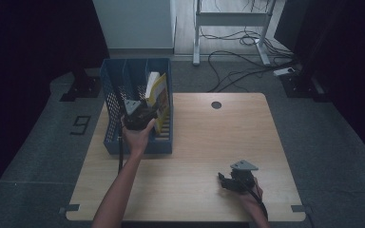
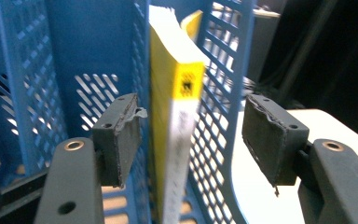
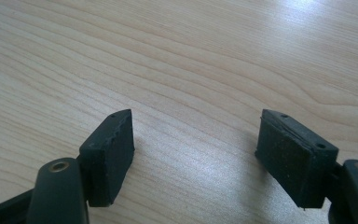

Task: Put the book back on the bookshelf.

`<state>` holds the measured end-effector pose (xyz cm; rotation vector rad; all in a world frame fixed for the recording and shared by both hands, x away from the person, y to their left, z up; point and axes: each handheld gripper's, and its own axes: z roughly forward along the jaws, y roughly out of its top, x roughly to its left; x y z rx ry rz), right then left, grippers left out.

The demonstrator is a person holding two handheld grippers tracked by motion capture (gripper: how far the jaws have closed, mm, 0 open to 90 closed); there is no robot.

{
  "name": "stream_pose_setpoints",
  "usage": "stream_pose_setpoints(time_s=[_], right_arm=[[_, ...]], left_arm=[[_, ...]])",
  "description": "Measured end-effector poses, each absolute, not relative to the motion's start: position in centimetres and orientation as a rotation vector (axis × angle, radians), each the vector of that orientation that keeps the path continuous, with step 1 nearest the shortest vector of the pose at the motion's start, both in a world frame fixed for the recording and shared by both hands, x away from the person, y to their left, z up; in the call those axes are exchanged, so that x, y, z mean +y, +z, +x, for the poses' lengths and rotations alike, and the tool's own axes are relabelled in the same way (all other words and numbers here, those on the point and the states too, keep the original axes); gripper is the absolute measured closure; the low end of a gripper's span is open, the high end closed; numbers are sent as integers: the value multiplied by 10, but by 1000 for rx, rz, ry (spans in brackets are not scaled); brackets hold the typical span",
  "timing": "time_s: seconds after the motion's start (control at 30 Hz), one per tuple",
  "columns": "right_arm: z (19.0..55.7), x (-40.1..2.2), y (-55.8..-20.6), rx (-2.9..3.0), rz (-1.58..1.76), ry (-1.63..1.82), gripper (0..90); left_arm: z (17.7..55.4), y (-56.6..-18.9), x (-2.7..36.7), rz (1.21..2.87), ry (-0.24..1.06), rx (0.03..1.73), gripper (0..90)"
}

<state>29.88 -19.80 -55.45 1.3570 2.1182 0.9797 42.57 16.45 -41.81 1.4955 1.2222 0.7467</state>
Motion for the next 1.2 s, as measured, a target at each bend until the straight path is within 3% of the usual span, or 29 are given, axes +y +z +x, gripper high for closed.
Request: stream_pose_setpoints(time_s=[0.47, 1.2], right_arm=[[299, -198, -555, 2115, 1359, 979, 265], [300, -198, -554, 2116, 1362, 977, 263]], left_arm=[[379, -429, 165, 1626, 511, 1079, 360], [324, -468, 184, 1711, 420, 1073, 358]])
